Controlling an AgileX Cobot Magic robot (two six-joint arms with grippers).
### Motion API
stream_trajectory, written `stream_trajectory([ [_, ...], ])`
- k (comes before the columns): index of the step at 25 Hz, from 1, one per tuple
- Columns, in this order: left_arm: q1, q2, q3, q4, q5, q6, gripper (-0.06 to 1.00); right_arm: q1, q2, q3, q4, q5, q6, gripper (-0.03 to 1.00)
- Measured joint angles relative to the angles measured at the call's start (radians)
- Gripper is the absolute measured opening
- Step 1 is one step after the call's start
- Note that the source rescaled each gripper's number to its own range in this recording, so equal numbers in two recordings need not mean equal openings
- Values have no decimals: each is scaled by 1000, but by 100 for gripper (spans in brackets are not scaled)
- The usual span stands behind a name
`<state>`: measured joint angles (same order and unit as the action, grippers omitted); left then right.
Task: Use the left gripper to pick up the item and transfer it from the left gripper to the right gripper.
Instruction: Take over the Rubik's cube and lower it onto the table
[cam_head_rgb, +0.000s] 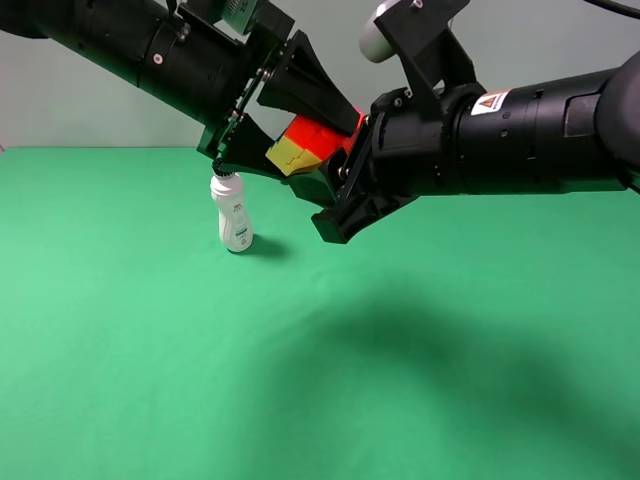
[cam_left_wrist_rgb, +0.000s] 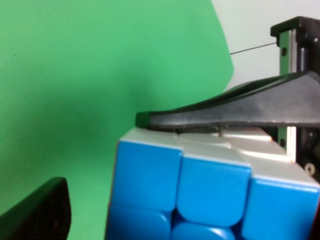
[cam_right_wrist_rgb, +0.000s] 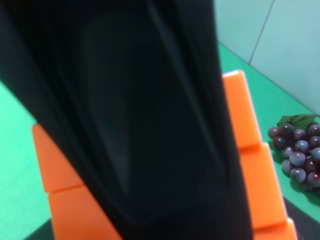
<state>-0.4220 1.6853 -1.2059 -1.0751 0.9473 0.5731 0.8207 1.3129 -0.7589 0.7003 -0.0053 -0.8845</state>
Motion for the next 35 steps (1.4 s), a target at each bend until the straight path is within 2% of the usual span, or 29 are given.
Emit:
stream_trajectory([
  [3, 0, 0, 0, 0, -10, 4, 60, 0, 0, 0, 0, 0, 0, 0],
  [4, 0, 0, 0, 0, -13, 8, 64, 0, 0, 0, 0, 0, 0, 0],
  [7, 0, 0, 0, -1, -14, 20, 87, 0, 0, 0, 0, 5, 4, 0],
  [10, 0, 0, 0, -1, 1, 33, 96, 0, 0, 0, 0, 5, 4, 0],
  [20, 1, -23, 0, 0, 0, 38, 99, 0, 0, 0, 2, 5, 7, 0],
  [23, 22, -56, 0, 4, 4, 38, 99, 0, 0, 0, 3, 5, 9, 0],
  [30, 158, -128, 0, 31, 77, 38, 99, 0, 0, 0, 3, 5, 11, 0],
  [35, 267, -197, 0, 133, 130, 38, 99, 0, 0, 0, 3, 5, 11, 0],
])
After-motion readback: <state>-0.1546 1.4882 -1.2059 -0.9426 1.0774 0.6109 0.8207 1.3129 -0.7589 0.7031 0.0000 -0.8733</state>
